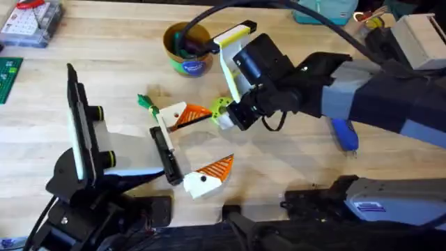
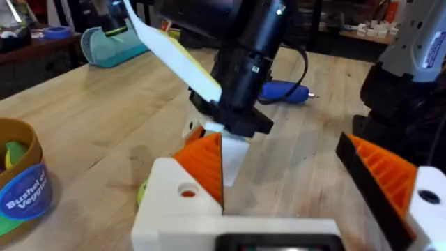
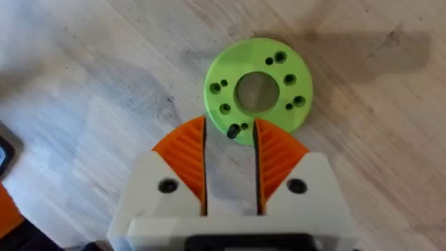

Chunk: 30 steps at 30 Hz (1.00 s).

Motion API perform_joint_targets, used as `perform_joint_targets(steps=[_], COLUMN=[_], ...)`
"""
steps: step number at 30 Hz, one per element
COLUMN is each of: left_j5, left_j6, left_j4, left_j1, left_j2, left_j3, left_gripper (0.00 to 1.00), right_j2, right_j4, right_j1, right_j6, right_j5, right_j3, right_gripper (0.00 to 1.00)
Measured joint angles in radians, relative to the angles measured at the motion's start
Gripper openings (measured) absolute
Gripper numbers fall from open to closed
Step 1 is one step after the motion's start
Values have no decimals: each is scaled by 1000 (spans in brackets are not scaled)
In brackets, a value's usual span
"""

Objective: Pick up the gripper from the table and insert it into the empty holder that is missing its gripper. Then pick up a screw, insert it into the mounting hole, and use the screwdriver to tighten it. Finally, clean up the table by picking up the vegetable and placing it into the bucket.

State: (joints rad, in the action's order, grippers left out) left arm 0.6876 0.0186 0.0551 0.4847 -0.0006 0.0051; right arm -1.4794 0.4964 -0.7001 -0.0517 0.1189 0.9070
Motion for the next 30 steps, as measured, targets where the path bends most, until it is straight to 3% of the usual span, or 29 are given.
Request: perform_joint_targets(steps=[26, 29, 30], left_j5=[0, 0, 0], left_j6=[0, 0, 0], left_j4=[0, 0, 0], left_j1=[0, 0, 0], left_j2=[0, 0, 0], left_j3=[0, 0, 0], left_gripper=[992, 992, 992], right_j2=[-54, -68, -72], right_j4=[-3, -9, -8], right_j1=[-25, -26, -26], right_j6=[0, 0, 0], right_j5=[-16, -22, -29], right_j3=[1, 6, 11], right_gripper=[140, 83, 10])
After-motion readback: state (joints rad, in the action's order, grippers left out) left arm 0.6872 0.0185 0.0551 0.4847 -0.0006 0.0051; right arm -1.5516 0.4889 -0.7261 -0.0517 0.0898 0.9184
